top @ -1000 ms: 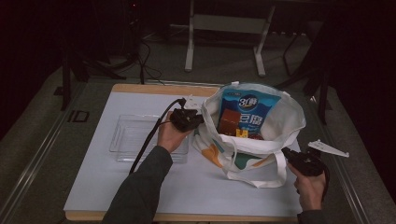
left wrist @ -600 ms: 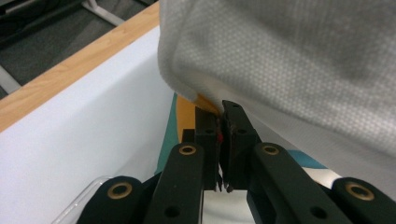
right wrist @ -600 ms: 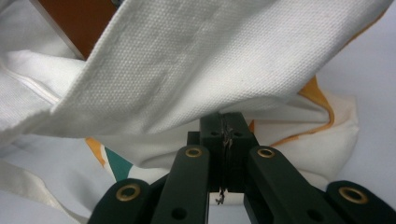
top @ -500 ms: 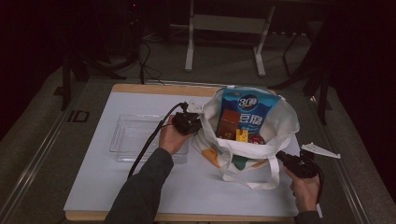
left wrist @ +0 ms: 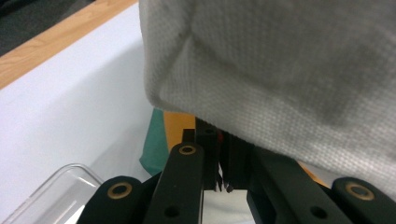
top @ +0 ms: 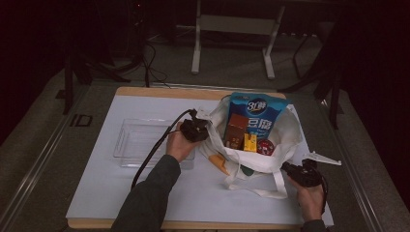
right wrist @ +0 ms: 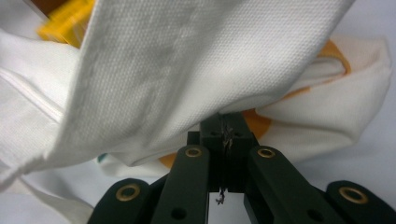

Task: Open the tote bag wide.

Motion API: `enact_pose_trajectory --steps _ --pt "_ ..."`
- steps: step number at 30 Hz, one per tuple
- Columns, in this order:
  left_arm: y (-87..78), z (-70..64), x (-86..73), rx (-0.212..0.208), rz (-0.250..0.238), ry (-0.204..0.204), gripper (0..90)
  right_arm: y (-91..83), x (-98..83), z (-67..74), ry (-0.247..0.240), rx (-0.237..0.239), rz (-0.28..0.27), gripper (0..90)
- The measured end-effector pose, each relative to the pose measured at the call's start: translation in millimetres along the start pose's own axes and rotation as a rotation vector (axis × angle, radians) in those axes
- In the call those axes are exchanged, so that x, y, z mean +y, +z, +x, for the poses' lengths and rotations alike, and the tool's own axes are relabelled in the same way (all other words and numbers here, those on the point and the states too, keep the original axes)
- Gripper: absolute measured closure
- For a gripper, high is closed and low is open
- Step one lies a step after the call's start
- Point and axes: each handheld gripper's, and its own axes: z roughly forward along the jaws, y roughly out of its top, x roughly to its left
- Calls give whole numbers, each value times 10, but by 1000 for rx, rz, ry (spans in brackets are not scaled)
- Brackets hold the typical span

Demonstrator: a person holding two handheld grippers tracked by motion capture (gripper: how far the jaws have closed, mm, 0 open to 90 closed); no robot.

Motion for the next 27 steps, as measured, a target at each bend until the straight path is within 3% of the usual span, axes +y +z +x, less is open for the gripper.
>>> enact_pose_trajectory --steps 12,17,20,27 --pt "191 -4 -48 -21 89 -3 862 157 -117 -51 44 -42 73 895" --pt "171 21 -53 -39 80 -10 847 139 -112 -46 42 -44 71 893" --pt "136 35 -68 -46 76 -12 766 101 -105 -46 36 -42 57 870" --pt "6 48 -93 -50 46 4 680 3 -104 -62 22 -41 43 741"
